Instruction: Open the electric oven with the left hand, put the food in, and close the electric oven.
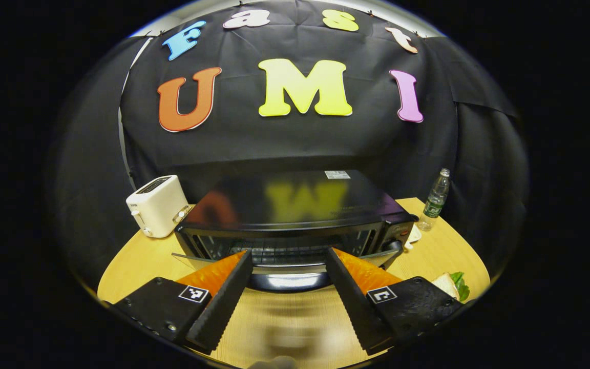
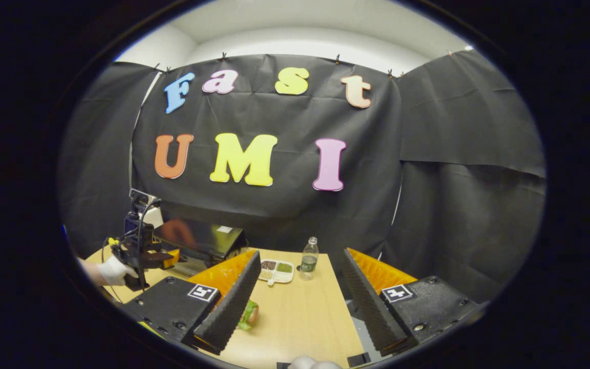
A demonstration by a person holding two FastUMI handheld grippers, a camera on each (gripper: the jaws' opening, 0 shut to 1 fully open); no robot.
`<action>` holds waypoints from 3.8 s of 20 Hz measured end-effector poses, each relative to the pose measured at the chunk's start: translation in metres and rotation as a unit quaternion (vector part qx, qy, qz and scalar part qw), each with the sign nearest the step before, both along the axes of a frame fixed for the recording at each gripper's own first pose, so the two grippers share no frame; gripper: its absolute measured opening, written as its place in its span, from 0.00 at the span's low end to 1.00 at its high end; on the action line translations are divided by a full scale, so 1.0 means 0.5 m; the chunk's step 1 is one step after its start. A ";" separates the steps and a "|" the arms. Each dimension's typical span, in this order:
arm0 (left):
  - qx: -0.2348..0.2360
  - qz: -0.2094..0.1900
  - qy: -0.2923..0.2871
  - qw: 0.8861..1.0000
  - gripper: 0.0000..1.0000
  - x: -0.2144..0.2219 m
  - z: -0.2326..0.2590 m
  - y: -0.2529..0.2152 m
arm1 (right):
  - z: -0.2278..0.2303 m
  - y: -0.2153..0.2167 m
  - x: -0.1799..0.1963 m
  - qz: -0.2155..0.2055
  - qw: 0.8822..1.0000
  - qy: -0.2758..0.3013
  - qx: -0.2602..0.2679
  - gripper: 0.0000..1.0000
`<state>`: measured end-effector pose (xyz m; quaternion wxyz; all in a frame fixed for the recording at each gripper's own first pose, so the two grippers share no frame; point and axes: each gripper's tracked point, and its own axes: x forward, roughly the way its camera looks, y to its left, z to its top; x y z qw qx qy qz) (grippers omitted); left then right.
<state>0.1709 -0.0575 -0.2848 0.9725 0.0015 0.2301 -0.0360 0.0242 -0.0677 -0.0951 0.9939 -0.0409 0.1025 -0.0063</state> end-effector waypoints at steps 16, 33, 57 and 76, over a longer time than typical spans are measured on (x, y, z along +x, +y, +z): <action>0.001 -0.005 0.021 1.000 0.96 -0.167 -0.114 -0.002 | -0.058 0.028 -0.063 0.000 1.000 0.027 -0.012 0.95; -0.007 0.002 0.103 0.995 0.94 -0.235 -0.262 0.014 | -0.150 0.066 -0.080 -0.002 0.997 0.074 -0.025 0.95; -0.015 0.091 -0.076 0.993 0.93 -0.310 0.239 0.037 | -0.577 0.211 0.146 0.211 0.902 0.327 0.189 0.94; -0.003 0.094 -0.041 0.995 0.94 -0.305 0.210 -0.007 | -0.577 0.265 0.211 0.233 0.823 0.412 0.314 0.32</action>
